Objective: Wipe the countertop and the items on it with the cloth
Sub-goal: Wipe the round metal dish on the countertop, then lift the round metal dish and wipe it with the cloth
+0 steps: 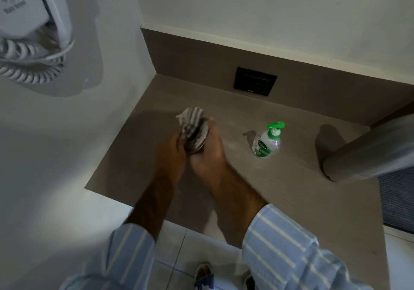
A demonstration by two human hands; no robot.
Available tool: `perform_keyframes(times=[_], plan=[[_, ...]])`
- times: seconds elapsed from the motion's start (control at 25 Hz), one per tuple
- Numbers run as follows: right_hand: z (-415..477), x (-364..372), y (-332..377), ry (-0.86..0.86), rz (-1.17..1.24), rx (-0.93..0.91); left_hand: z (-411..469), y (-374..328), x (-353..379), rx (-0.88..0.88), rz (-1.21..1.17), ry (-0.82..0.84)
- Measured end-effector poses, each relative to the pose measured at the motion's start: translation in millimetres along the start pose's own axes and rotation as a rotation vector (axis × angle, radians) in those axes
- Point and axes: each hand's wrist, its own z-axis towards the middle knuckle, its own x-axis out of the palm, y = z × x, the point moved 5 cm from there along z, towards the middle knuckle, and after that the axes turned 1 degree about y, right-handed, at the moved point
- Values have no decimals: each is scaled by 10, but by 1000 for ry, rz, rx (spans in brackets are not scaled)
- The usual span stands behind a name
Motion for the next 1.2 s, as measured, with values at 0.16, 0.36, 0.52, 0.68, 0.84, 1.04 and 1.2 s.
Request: perform_keyframes(times=[0.16,0.36,0.52,0.68,0.84,1.04,1.2], plan=[[115,-199,30,-34,-51,9,-44,-264,98,127,-139,80],[428,-132,259,-121,-473,1,-184,342,-60,-268,-475,-136],[656,-275,434,-363,-1083,-173,-110,775,33,-661,-1133,-27],[679,-187,446,-331,-1380,-200,-100,807,-12,-704,-1346,88],[415,100,526,-339,-1918,-297,-98,636,-216,-617,-986,122],[-348,739,668,46,-1186,-124,-67,-208,-724,-412,-1090,293],[-1205,1225,1466,105,-941,-181,106,-1301,-1153,-109,-950,288]])
